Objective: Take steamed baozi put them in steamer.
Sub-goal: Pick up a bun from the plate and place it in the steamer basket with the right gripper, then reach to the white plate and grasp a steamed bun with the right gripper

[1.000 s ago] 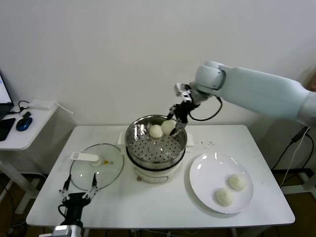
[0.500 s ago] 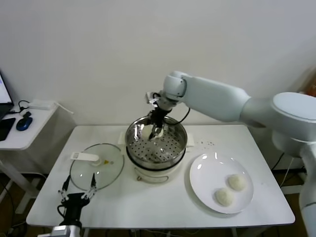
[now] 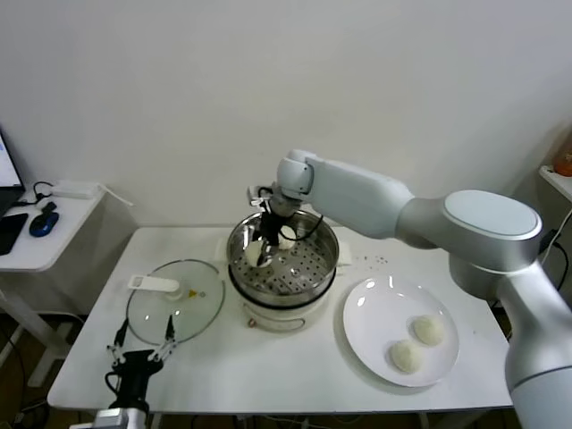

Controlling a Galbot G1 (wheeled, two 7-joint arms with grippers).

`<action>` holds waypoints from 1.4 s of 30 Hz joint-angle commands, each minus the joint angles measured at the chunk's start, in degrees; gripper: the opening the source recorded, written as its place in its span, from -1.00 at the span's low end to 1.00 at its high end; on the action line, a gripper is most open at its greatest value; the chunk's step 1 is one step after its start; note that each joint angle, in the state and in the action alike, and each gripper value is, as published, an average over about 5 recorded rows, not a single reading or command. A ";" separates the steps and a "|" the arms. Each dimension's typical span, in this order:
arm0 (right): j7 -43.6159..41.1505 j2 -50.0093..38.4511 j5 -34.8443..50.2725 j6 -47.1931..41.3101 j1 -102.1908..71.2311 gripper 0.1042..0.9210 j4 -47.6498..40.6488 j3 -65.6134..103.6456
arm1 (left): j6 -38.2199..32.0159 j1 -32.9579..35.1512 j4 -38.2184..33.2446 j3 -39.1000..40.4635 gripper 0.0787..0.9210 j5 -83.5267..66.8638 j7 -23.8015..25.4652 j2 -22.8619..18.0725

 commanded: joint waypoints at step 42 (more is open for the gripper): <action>-2.04 -21.66 12.35 3.86 19.55 0.76 22.60 -12.95 | 0.36 -0.69 0.23 0.34 0.77 0.35 0.02 -0.03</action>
